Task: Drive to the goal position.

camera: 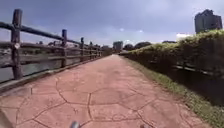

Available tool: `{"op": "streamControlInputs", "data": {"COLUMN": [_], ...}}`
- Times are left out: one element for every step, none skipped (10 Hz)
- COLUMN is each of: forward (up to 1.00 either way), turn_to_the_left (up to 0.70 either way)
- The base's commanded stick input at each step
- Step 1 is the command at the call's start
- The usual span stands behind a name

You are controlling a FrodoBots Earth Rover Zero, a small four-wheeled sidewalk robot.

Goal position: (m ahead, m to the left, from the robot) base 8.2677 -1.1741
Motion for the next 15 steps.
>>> {"op": "streamControlInputs", "data": {"forward": [0.70,0.70,0.70,0.70,0.70,0.70,0.70,0.70,0.70,0.70,0.70,0.70,0.70,0.70,0.70], "turn_to_the_left": [0.00,0.00,0.00,0.00,0.00,0.00,0.00,0.00,0.00,0.00,0.00,0.00,0.00,0.00,0.00]}}
